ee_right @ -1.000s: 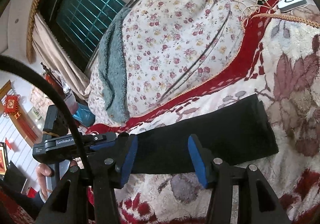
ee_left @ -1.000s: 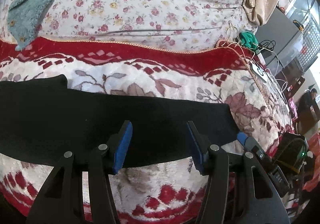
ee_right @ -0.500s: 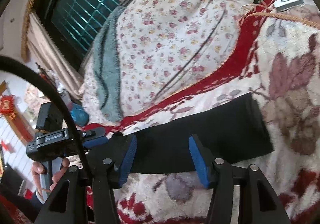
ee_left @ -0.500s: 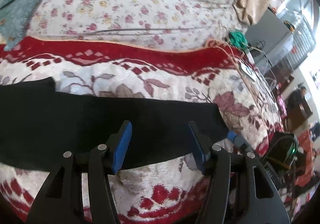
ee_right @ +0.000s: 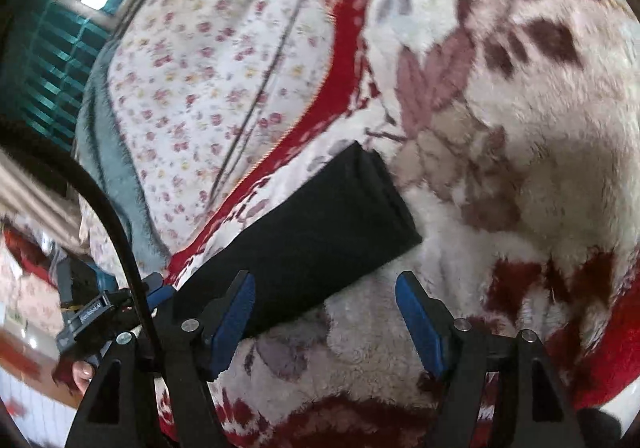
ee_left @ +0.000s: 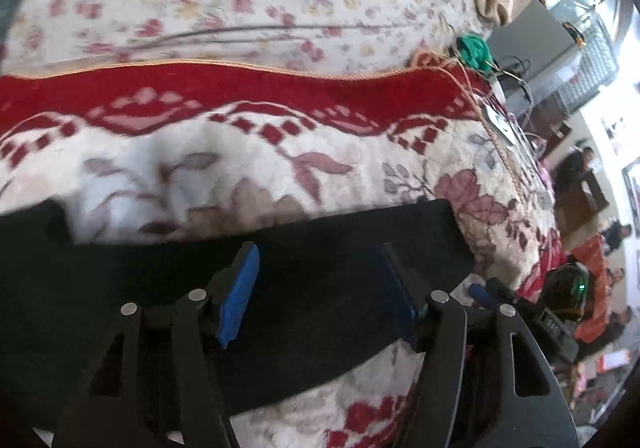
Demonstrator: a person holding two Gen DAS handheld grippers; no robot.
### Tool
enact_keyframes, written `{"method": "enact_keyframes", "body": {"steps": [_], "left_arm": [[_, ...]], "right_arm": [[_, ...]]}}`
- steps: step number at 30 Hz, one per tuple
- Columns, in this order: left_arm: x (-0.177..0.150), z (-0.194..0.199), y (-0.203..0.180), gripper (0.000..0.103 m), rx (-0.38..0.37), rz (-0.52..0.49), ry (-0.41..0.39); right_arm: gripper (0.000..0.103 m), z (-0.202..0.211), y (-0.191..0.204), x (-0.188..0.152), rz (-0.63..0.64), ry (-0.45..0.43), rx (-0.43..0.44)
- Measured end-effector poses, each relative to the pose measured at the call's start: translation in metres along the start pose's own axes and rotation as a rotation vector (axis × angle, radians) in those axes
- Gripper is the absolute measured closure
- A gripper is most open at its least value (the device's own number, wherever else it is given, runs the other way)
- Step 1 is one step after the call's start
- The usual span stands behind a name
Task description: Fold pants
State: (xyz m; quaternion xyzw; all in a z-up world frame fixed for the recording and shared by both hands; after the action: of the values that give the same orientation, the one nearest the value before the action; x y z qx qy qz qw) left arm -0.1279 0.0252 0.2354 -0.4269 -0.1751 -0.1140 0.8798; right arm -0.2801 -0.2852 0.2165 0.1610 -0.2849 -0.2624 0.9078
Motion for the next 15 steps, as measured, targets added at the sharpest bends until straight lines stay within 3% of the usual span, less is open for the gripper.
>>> {"method": "enact_keyframes", "body": {"steps": [5,8,15], "left_arm": [[0.027,-0.054,-0.024,0.034,-0.087,-0.114,0.111],[0.041,-0.103,-0.038,0.034,-0.175,-0.163,0.234],[0.042,-0.181,-0.056,0.034,-0.239,-0.272,0.512]], "right_arm": [[0.033,-0.023,-0.005,0.003,-0.027,0.026,-0.013],[0.032,-0.024,-0.005,0.008,-0.019,-0.003,0.028],[0.032,-0.026,-0.013,0.011,-0.052,-0.027,0.125]]}}
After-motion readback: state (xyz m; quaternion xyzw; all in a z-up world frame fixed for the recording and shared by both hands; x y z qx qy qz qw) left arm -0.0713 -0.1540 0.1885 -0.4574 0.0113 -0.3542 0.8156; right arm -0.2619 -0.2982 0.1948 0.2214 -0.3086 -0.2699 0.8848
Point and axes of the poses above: each gripper's, at about its wrist camera, not at the fingertips, and z roughly against the way its jaws point, y to its left, x to its top, the point moved 2 cm from there along -z, roughly the way its jaws point, and after that the axes turned 15 degrees about -x, right-handed, at the moved point
